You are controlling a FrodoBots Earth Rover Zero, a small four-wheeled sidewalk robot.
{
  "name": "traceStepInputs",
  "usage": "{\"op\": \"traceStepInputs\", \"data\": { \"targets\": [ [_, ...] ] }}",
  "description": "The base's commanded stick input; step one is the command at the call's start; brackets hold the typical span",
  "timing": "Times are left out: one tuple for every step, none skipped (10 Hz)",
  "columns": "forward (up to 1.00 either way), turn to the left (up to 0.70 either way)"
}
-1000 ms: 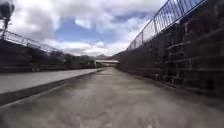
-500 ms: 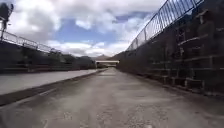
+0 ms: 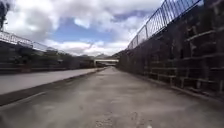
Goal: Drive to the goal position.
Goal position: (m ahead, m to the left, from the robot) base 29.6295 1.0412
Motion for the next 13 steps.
{"op": "traceStepInputs", "data": {
  "targets": [
    [1.00,0.00],
    [1.00,0.00],
    [1.00,0.00],
    [1.00,0.00],
    [1.00,0.00],
    [1.00,0.00],
    [1.00,0.00],
    [1.00,0.00],
    [1.00,0.00],
    [1.00,0.00],
    [1.00,0.00],
    [1.00,0.00],
    [1.00,0.00]
  ]
}}
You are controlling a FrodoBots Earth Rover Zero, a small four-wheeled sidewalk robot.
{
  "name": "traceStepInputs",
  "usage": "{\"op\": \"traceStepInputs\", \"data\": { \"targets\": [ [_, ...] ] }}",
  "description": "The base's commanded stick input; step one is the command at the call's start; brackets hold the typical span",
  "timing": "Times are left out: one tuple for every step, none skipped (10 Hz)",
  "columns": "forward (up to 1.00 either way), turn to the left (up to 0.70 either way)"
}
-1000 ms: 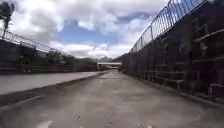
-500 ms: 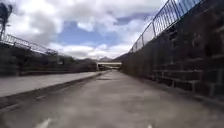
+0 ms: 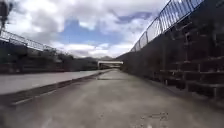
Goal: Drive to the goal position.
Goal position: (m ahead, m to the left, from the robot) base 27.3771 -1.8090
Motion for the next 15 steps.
{"op": "traceStepInputs", "data": {
  "targets": [
    [1.00,0.00],
    [1.00,0.00],
    [1.00,0.00],
    [1.00,0.00],
    [1.00,0.00],
    [1.00,0.00],
    [1.00,0.00],
    [1.00,0.00],
    [1.00,0.00],
    [1.00,0.00],
    [1.00,0.00],
    [1.00,0.00],
    [1.00,0.00],
    [1.00,0.00],
    [1.00,0.00]
  ]
}}
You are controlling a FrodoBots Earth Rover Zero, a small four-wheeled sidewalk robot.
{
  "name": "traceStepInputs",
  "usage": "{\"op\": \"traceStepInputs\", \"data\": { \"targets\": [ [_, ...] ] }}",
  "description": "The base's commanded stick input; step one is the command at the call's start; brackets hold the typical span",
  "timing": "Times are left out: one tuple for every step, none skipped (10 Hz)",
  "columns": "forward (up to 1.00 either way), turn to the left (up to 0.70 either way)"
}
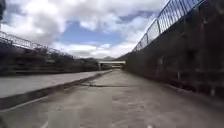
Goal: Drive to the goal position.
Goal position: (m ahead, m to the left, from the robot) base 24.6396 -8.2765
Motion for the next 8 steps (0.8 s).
{"op": "traceStepInputs", "data": {
  "targets": [
    [1.00,0.00],
    [1.00,0.00],
    [1.00,0.00],
    [1.00,0.00],
    [1.00,0.00],
    [1.00,0.00],
    [1.00,-0.27],
    [1.00,-0.27]
  ]
}}
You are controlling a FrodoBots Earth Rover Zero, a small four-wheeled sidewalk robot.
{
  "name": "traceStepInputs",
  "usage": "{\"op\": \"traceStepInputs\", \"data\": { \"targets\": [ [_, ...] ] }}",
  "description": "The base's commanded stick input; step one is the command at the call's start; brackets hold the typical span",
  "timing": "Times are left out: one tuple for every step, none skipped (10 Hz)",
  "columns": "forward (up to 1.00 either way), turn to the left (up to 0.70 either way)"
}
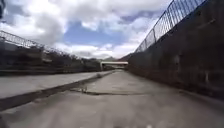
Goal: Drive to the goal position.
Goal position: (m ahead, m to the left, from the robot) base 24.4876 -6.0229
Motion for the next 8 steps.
{"op": "traceStepInputs", "data": {
  "targets": [
    [1.00,-0.27],
    [1.00,-0.27],
    [1.00,-0.27],
    [1.00,-0.27],
    [1.00,0.00],
    [1.00,0.00],
    [1.00,0.00],
    [1.00,0.00]
  ]
}}
